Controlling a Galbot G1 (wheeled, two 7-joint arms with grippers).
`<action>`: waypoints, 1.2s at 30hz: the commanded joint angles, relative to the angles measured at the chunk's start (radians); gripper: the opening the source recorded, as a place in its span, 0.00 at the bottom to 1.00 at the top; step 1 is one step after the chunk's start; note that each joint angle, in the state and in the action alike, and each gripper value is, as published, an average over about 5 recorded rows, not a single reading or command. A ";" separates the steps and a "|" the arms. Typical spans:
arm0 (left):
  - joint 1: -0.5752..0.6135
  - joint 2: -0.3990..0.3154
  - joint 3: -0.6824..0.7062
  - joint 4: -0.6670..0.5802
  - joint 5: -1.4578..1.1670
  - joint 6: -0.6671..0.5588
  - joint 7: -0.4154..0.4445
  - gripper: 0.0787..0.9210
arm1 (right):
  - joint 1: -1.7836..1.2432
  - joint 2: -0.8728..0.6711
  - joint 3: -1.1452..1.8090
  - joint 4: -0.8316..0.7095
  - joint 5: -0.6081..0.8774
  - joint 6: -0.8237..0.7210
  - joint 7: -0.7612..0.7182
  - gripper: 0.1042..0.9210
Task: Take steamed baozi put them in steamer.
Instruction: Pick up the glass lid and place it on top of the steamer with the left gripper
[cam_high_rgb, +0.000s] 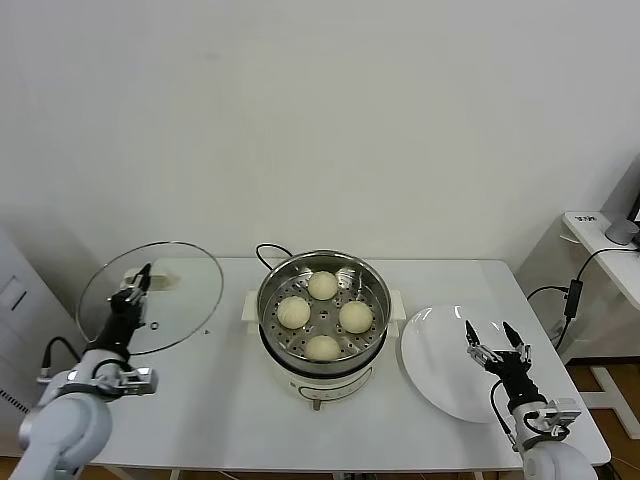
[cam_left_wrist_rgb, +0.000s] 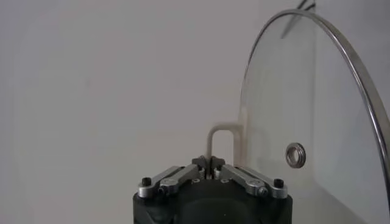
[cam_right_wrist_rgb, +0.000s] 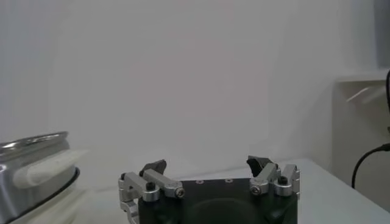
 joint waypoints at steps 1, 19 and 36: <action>-0.163 0.005 0.336 -0.127 0.188 0.297 0.176 0.03 | 0.011 -0.002 0.005 -0.004 -0.002 -0.002 0.003 0.88; -0.391 -0.173 0.599 -0.048 0.296 0.436 0.284 0.03 | 0.005 -0.002 0.014 -0.005 -0.006 -0.005 0.006 0.88; -0.411 -0.313 0.703 0.033 0.438 0.437 0.294 0.03 | -0.001 0.007 0.028 -0.009 -0.002 -0.003 0.004 0.88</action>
